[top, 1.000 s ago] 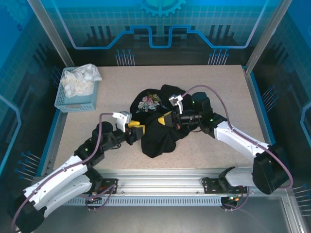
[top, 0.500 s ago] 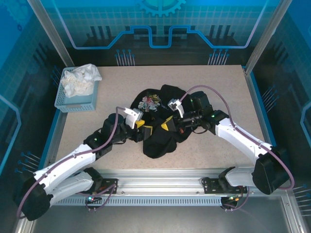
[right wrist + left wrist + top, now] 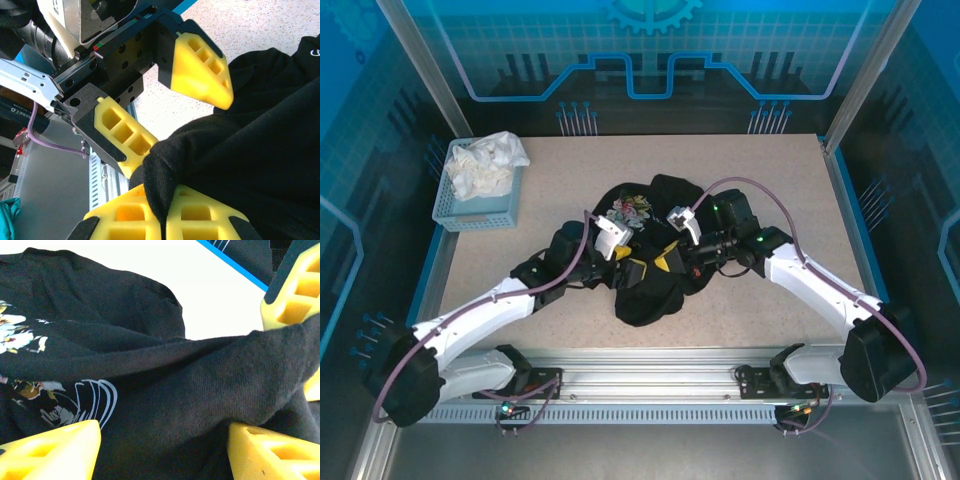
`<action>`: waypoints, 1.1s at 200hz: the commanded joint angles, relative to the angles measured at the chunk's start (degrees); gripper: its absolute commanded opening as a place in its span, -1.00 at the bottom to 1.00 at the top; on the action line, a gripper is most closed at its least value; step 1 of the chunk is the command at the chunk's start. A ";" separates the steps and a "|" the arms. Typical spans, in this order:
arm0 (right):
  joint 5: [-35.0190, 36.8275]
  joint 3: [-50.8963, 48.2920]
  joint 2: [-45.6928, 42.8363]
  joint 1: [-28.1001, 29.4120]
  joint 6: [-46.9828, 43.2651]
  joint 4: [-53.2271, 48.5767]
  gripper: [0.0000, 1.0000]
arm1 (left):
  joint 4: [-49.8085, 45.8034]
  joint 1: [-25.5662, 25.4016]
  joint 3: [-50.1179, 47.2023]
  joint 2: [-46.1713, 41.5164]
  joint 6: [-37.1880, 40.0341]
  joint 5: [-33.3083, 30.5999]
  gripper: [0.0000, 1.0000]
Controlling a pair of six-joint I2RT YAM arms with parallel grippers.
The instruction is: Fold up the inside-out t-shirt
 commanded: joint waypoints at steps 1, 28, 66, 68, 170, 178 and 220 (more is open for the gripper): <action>-0.83 1.79 -1.82 -0.63 -1.53 -1.77 -0.97 | 0.74 -0.35 2.73 2.23 1.84 2.09 0.27; 0.24 1.49 -3.09 -0.73 -3.87 -4.03 -0.96 | 1.25 -0.35 4.69 4.59 0.09 3.29 -0.34; 19.06 0.56 -6.00 2.38 -8.04 -8.92 -0.89 | 4.28 0.88 4.56 0.88 -8.93 12.83 -1.00; 20.46 0.53 -6.04 2.76 -8.16 -8.85 -0.87 | 4.61 0.94 4.31 0.57 -9.49 13.74 -1.00; 34.04 3.30 -5.63 5.61 -4.25 -10.01 -0.24 | 9.28 1.19 -0.79 -8.64 -23.68 17.09 -1.00; 33.94 2.62 -7.43 5.61 -4.04 -10.75 -0.20 | 9.60 1.14 -0.72 -8.12 -23.66 16.13 -1.00; 34.49 -1.54 -17.90 7.43 -2.94 -11.19 -0.10 | 8.49 1.15 0.22 -5.71 -23.35 13.37 -1.00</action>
